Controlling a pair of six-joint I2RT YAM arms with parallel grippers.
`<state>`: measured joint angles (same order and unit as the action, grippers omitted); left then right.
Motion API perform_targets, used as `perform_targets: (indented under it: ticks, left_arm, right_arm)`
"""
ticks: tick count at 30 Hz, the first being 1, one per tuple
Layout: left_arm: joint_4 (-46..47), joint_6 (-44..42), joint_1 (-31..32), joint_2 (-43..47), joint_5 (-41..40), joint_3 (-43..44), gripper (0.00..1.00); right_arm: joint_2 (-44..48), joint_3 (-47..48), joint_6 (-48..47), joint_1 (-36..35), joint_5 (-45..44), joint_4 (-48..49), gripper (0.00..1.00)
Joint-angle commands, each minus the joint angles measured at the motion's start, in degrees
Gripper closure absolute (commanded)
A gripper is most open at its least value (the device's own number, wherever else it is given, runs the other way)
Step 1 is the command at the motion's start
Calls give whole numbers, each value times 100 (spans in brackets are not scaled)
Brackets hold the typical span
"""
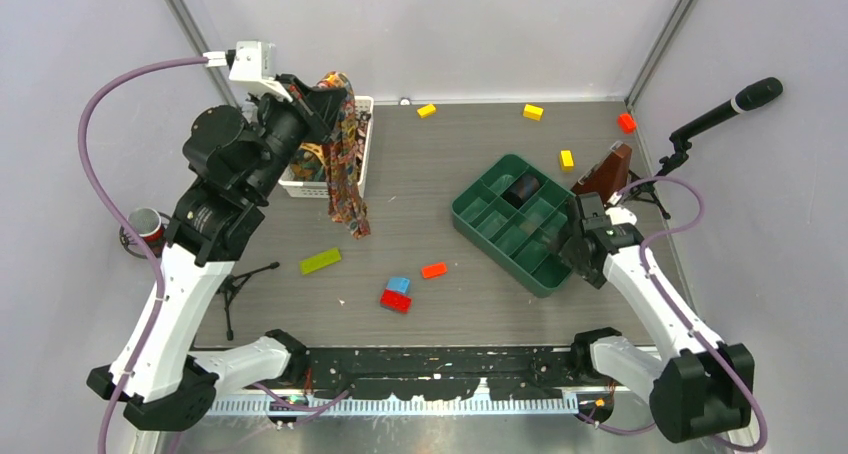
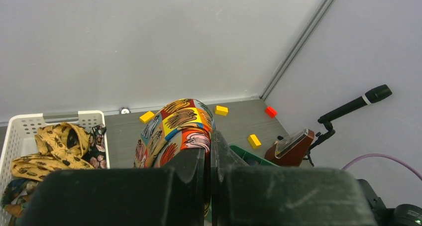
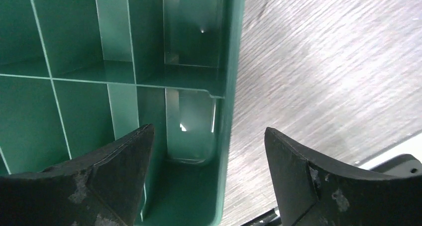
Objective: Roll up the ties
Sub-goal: Move the storage box to the corner of the board.
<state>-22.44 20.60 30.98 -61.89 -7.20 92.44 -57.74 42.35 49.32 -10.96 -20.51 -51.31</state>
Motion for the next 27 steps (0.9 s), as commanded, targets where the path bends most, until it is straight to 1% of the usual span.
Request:
perform_targets:
  ticks: [1,2,3,4,7,11,12,13,14,15,16,18,20,21,22,23,25,26,27]
  left_arm:
    - [370,-27,-22,5,80,54,100]
    - [353,-37,-23,1,67,65,100]
    - [322,-46,-22,0,50,76,100]
    - [279,-55,-23,-4,44,88,100]
    - [125,-88,-22,-23,28,172,100]
    - [46,-100,-23,32,-28,137,100]
    - [26,-100,-22,49,-53,106,100]
    - [4,-100,-23,71,-65,93,100]
    - [-27,-100,-22,77,-82,90,100]
    - [-71,-100,-22,76,-94,97,100]
    - [-111,-117,-22,67,-97,117,100]
    - [-221,-183,-22,54,-114,147,100]
    - [-307,-212,-22,53,-138,112,100]
    - [-276,-202,-24,65,-133,51,100]
    - [-233,-190,-25,69,-115,-14,100]
    - [-200,-172,-23,64,-77,-64,100]
    - [-176,-164,-24,-8,39,-78,100]
    - [-167,-145,-24,-61,81,-69,100]
    - [-146,-118,-27,-101,125,-64,100]
  right_arm:
    - [-361,-239,58,70,738,998,12]
    - [-552,-281,47,69,898,1393,12]
    - [-668,-369,58,68,1229,1636,12]
    - [-941,-368,101,72,1521,2102,13]
    - [-1571,-114,194,30,1799,2938,14]
    - [-2704,674,344,-119,1753,4186,13]
    - [-3160,991,365,-166,1860,4752,13]
    - [-3422,1164,374,-185,2026,5388,13]
    - [-3910,1554,349,-233,2353,5681,13]
    - [-4118,1731,271,-263,2532,6167,13]
    - [-4399,2086,245,-329,2747,6291,13]
    - [-4417,2424,76,-472,2637,6261,13]
    - [-4106,2549,-365,-699,1939,5847,12]
    - [-3824,2565,-719,-871,1329,5429,12]
    - [-3692,2549,-1005,-933,1097,5214,11]
    - [-3402,2453,-1087,-1026,740,4842,11]
    - [-2923,2156,-1193,-1062,604,4497,11]
    - [-2754,2037,-1257,-1064,620,4370,10]
    - [-2385,1750,-1319,-1066,768,4342,10]
